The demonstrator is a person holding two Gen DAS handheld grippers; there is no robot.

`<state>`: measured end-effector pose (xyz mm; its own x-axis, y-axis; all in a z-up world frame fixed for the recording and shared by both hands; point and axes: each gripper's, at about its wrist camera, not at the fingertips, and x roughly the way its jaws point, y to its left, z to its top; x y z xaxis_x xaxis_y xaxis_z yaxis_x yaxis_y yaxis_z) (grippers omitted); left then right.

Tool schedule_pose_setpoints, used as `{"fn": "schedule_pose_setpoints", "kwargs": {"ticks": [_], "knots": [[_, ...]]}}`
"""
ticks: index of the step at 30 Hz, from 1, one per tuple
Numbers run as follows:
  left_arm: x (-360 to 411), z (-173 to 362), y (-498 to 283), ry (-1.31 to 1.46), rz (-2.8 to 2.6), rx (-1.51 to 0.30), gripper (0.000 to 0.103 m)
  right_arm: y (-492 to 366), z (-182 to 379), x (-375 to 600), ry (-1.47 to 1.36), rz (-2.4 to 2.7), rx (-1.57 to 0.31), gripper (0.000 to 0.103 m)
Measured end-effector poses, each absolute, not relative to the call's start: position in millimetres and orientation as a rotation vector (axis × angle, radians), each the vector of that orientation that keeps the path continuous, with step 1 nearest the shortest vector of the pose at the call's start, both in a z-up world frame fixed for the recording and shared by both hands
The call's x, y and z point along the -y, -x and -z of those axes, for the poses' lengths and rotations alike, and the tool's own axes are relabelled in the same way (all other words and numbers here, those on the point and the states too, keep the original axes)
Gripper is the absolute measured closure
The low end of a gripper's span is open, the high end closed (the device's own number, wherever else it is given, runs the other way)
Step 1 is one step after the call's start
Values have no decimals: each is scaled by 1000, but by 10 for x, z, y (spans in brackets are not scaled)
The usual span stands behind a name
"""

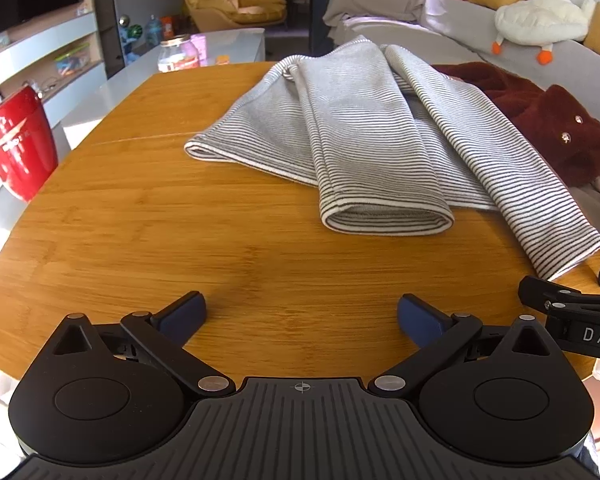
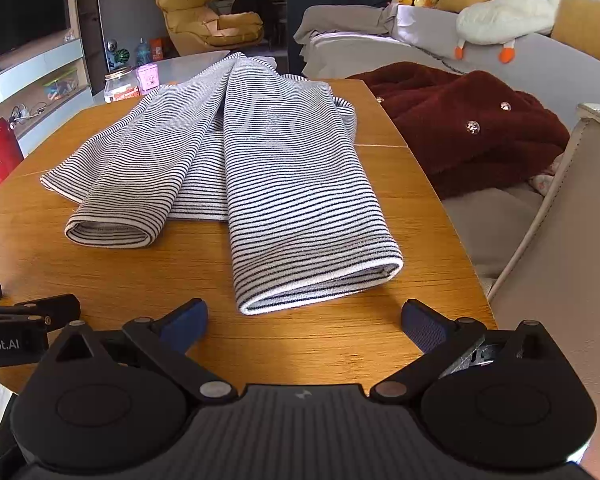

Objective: Fold clothes

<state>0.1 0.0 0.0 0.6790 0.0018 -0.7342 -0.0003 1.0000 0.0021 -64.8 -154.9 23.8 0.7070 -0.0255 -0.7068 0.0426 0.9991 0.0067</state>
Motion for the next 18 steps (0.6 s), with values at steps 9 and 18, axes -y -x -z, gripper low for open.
{"fn": "schedule_pose_setpoints", "kwargs": {"ticks": [9,18], "knots": [[-36,15,-33,4,7,-829,0,629,-254,1554,-16,39,-776,0],[-1,20,-1,-1,1,-817,0,650,-246,1542,-19,41,-770,0]]}}
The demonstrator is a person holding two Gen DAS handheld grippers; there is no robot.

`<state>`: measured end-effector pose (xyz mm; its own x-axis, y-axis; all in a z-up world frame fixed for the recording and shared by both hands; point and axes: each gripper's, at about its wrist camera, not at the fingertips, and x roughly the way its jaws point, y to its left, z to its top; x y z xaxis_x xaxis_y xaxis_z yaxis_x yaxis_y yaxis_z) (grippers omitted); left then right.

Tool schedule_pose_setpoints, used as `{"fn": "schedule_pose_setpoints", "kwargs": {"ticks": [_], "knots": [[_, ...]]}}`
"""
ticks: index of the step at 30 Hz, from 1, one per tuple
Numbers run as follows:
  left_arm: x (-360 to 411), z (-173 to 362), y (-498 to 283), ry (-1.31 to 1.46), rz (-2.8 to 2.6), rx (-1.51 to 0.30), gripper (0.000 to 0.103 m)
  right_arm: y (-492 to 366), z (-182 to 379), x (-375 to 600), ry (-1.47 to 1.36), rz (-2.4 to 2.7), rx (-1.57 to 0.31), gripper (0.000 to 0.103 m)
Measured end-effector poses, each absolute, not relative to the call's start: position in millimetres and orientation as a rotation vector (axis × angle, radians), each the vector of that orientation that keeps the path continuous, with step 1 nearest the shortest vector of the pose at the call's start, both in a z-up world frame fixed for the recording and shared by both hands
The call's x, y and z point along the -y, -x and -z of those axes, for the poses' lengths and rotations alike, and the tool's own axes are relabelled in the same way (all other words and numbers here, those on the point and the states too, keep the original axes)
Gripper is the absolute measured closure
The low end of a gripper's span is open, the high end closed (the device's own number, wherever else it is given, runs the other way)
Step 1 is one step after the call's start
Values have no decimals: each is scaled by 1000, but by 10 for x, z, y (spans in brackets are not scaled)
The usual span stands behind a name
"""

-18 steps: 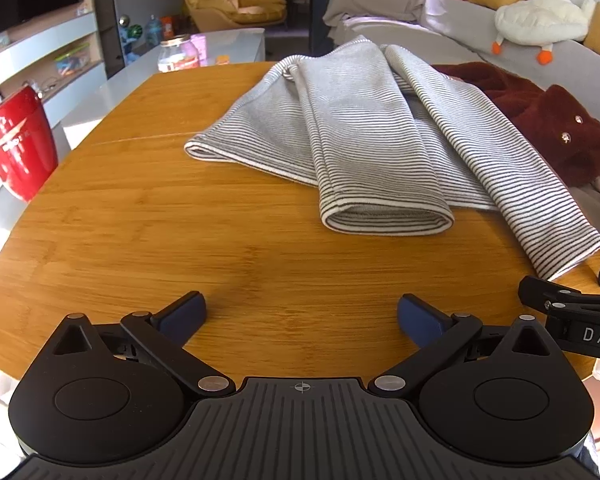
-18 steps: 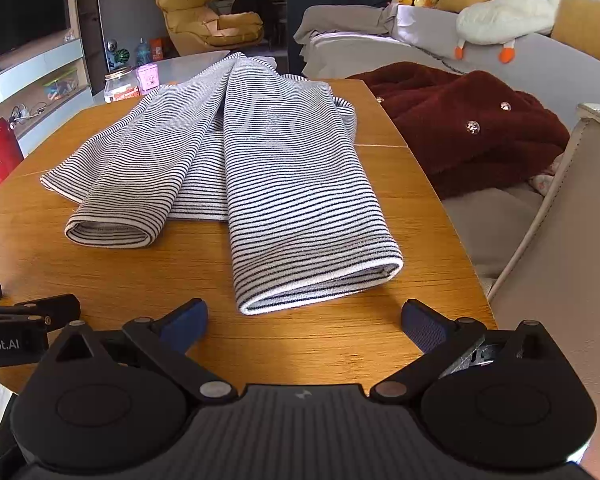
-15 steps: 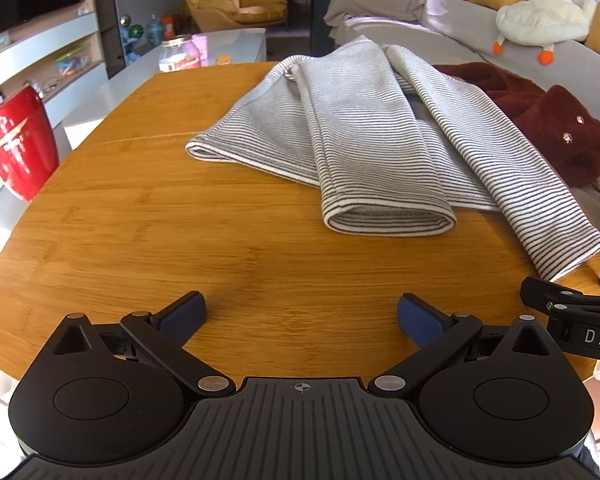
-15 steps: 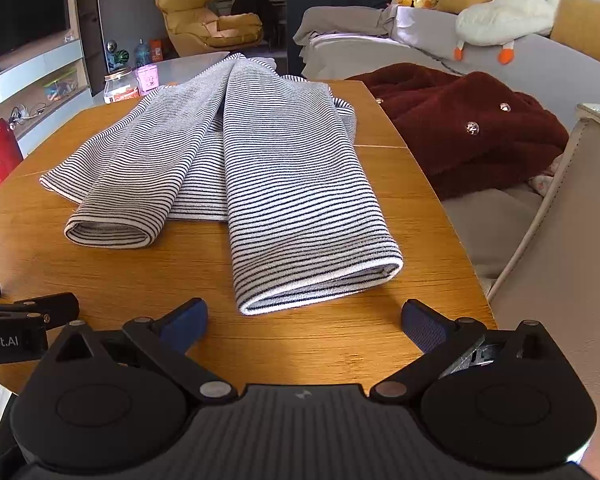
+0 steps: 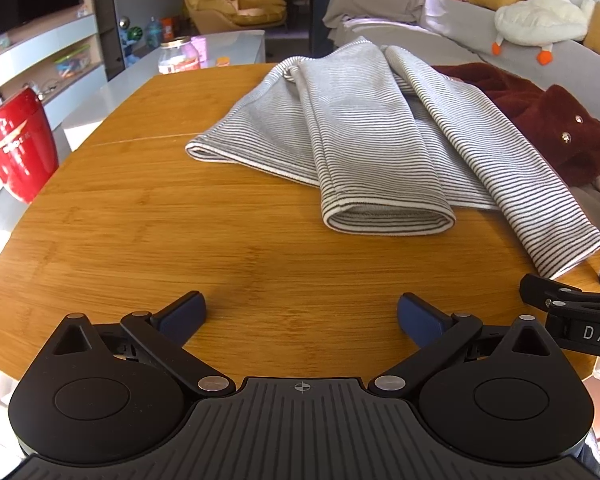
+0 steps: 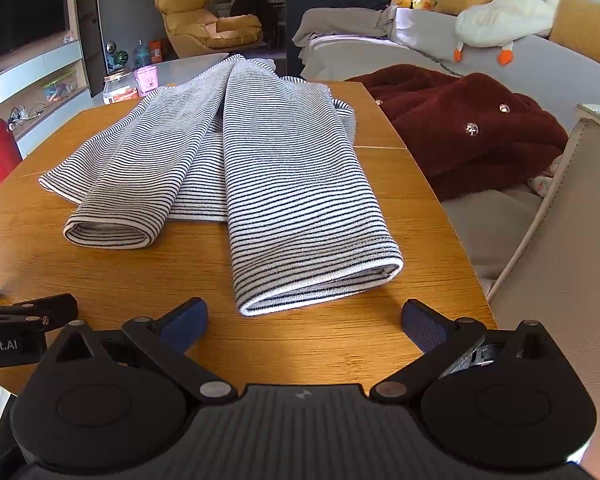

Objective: Fold clothes

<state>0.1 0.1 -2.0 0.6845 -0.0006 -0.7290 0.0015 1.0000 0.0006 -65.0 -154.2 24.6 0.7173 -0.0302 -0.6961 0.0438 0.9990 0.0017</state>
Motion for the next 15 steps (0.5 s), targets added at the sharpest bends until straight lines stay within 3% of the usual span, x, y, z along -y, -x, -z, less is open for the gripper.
{"fn": "schedule_pose_setpoints", "kwargs": {"ticks": [15], "knots": [[9,23,-4,-2,1,-815,0,650,-245,1532,-16,37,-765,0]]}}
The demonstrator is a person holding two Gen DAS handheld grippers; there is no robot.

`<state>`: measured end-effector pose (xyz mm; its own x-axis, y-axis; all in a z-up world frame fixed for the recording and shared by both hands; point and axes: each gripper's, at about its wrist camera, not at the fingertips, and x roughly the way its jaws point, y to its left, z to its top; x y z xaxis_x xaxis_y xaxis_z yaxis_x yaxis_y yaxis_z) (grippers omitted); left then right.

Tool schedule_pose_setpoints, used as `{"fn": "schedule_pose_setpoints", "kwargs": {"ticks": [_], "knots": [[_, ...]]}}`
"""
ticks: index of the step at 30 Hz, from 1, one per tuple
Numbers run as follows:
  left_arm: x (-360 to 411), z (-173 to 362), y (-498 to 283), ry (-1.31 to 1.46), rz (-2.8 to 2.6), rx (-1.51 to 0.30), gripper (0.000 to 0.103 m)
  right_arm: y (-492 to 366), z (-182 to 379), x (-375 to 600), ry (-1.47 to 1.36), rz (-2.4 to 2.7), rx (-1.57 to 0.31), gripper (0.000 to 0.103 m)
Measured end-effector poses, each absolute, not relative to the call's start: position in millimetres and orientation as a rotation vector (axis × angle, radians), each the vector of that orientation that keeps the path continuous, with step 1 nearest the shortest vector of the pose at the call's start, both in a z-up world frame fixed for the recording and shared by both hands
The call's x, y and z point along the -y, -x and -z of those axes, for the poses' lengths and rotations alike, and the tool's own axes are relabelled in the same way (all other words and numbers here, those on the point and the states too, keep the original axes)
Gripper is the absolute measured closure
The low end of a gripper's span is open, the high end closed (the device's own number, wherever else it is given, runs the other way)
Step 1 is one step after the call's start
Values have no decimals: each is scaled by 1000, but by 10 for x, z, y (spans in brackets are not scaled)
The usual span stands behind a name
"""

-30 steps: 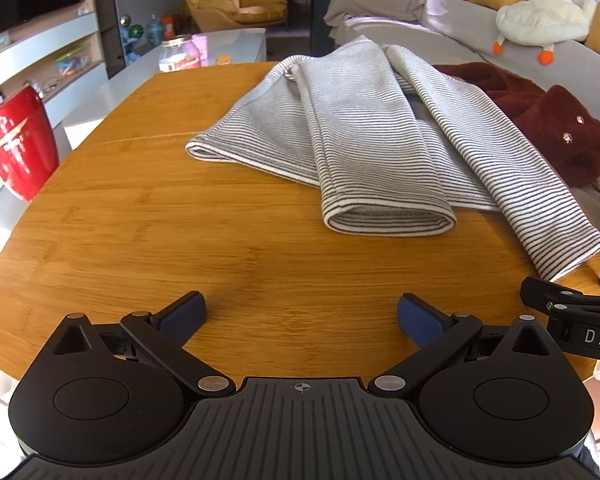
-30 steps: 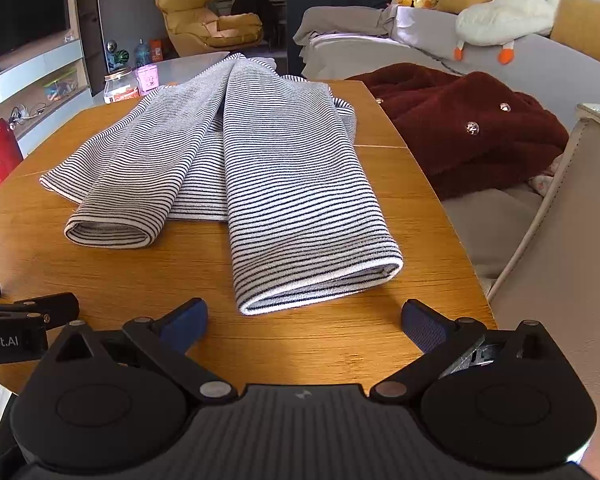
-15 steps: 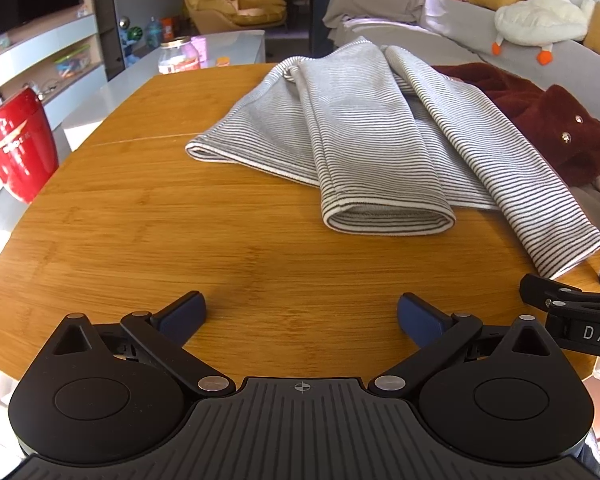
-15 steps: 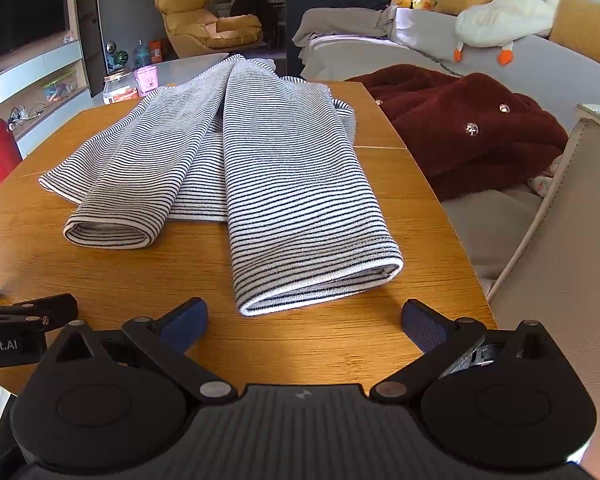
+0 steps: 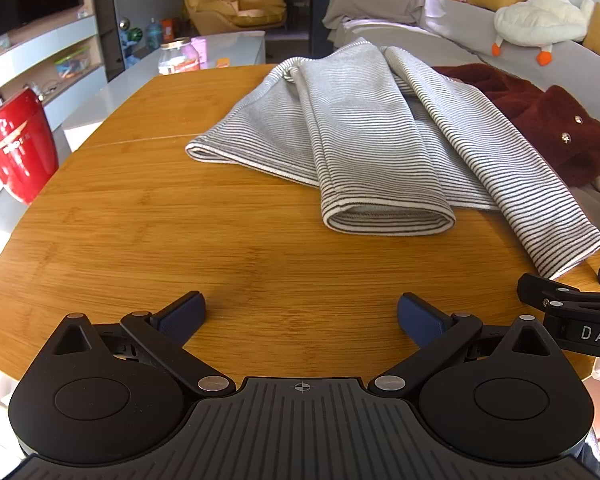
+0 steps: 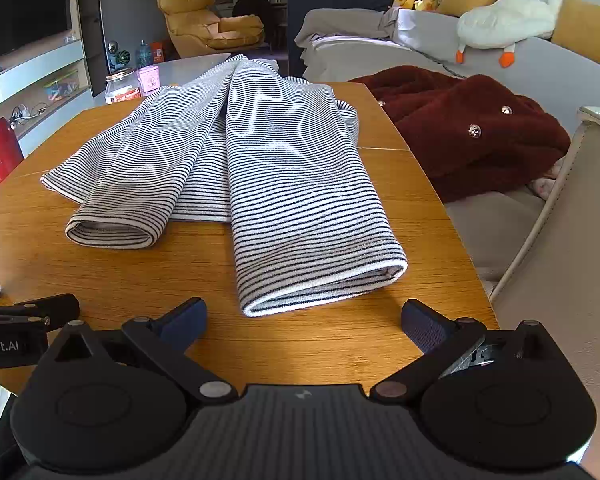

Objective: Fold clothes

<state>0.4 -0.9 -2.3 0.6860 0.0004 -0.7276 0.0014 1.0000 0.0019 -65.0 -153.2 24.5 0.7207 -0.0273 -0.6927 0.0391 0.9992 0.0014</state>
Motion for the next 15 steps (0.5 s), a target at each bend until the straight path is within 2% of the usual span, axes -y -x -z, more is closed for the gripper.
{"fn": "schedule_pose_setpoints", "kwargs": {"ticks": [15], "knots": [[7,14,-12,-3,0,-816,0,652,-237,1512,-11,28,-767,0]]}}
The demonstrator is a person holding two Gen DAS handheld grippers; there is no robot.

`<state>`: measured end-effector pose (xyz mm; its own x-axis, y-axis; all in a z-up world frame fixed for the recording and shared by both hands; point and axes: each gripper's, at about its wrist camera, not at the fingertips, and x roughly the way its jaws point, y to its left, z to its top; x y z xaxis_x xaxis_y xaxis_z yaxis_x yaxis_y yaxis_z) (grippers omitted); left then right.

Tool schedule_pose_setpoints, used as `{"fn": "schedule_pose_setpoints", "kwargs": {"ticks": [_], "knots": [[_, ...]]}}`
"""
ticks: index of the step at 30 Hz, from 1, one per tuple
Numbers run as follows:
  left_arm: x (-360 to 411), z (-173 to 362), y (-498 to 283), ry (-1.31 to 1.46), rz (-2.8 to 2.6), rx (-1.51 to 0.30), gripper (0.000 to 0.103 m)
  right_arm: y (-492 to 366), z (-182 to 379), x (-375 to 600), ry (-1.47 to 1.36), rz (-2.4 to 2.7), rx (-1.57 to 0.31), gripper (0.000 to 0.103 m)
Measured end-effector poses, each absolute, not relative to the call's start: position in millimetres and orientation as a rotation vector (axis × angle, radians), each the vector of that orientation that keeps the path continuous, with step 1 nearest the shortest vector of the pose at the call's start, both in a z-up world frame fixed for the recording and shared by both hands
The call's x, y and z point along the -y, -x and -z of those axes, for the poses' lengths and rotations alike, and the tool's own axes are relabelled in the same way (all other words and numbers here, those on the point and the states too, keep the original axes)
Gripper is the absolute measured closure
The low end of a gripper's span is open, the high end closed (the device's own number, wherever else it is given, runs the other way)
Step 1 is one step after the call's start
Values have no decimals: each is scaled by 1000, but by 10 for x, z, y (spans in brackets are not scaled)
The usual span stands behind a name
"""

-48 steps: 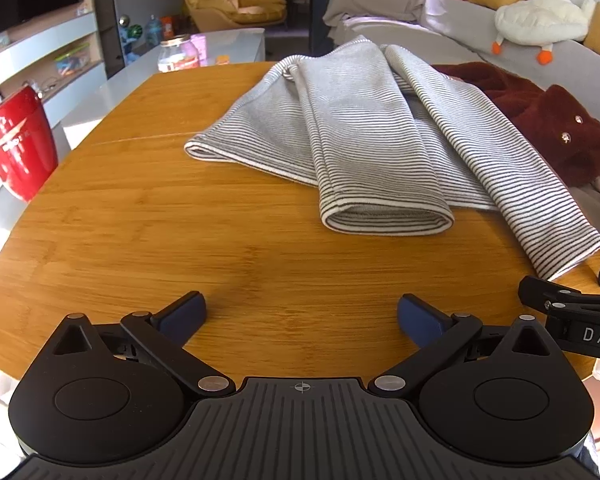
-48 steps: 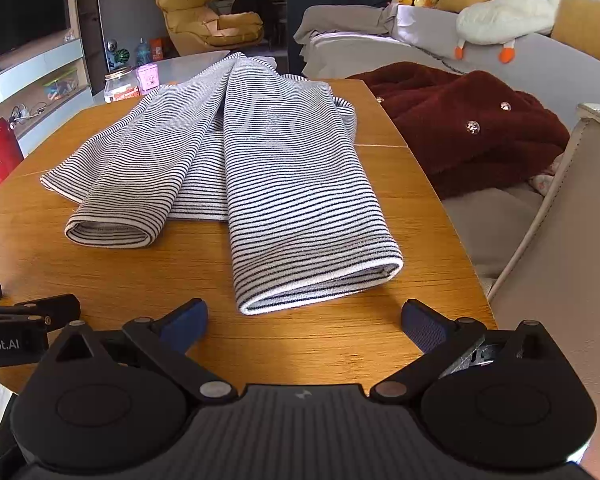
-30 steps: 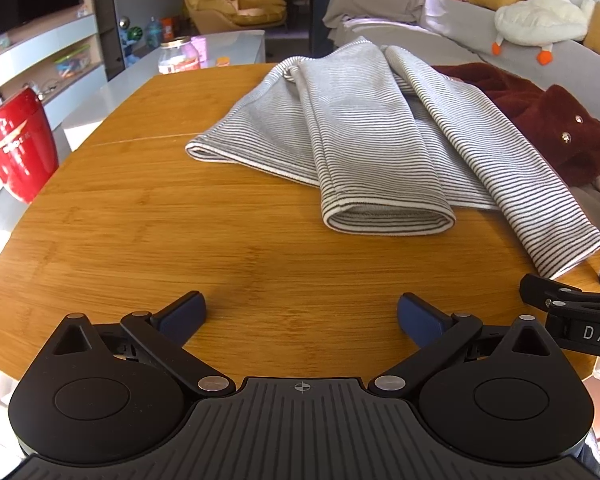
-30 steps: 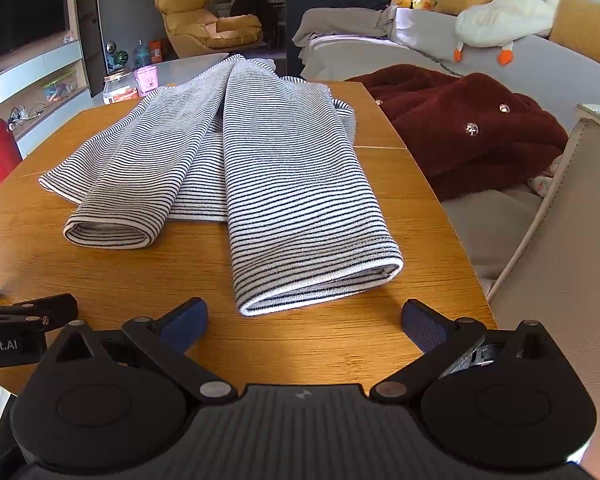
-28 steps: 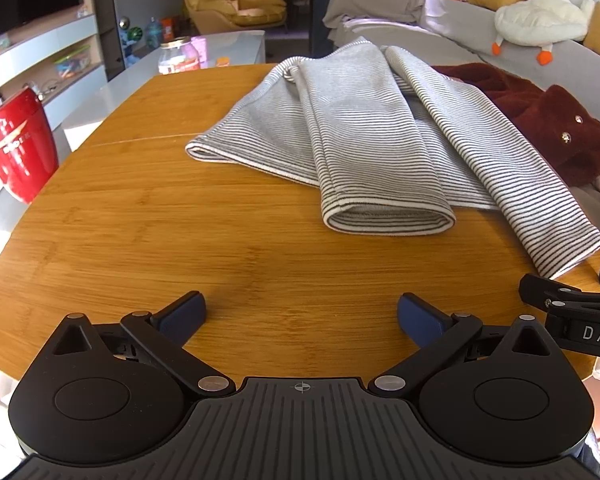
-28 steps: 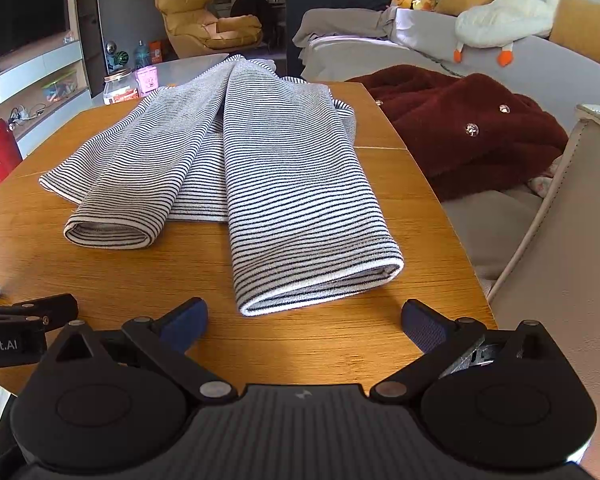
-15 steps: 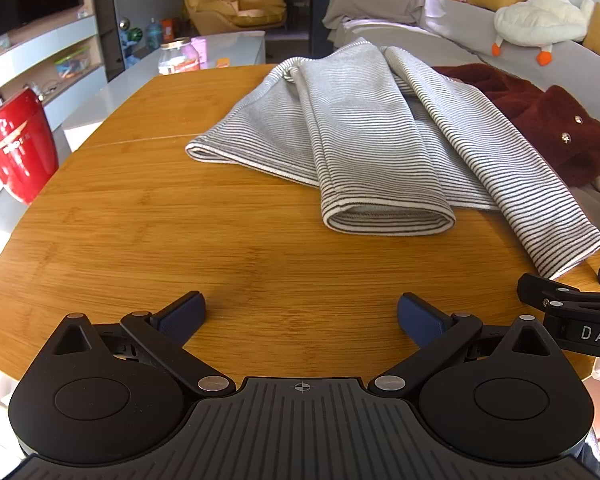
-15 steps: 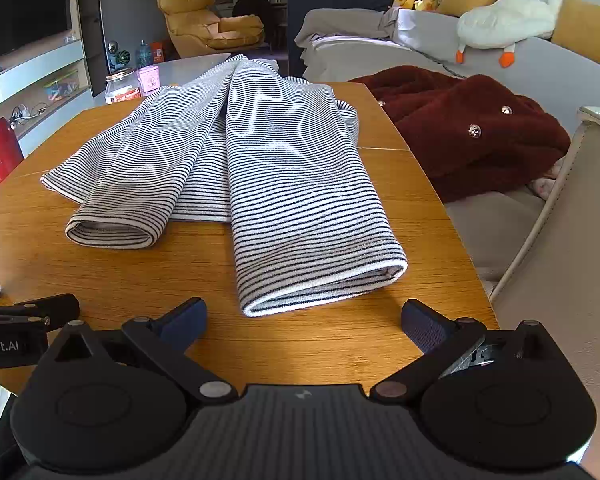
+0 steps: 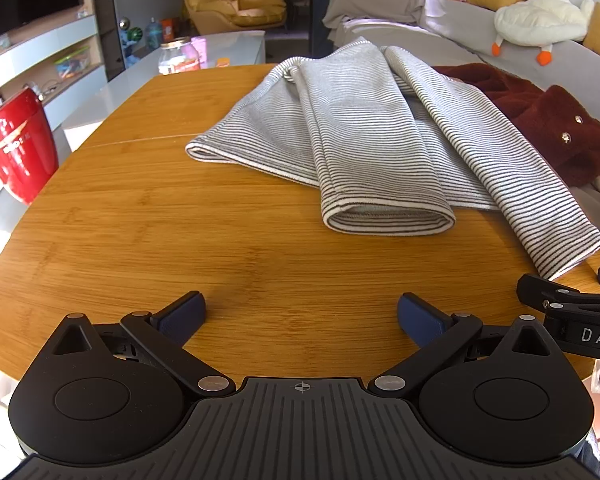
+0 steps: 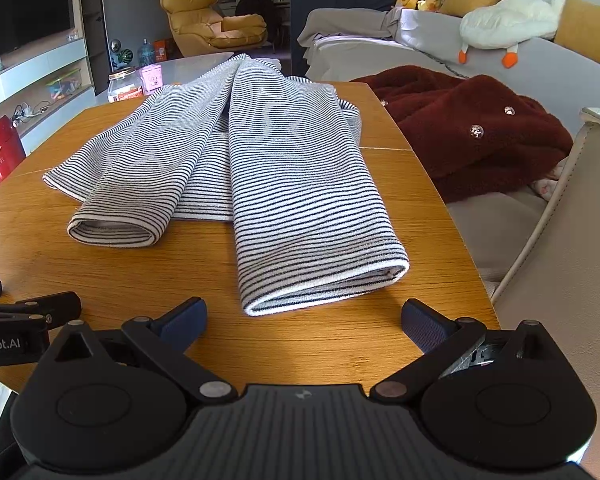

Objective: Fold clothes

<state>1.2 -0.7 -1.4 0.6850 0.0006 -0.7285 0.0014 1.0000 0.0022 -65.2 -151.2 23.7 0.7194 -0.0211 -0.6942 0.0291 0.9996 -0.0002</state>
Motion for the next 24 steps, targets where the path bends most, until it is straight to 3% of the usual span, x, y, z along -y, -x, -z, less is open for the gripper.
{"fn": "schedule_pose_setpoints", "kwargs": {"ticks": [24], "knots": [[8,12,-3,-1,-4,-809,0,718,-181,1507,-17,37,-701,0]]}}
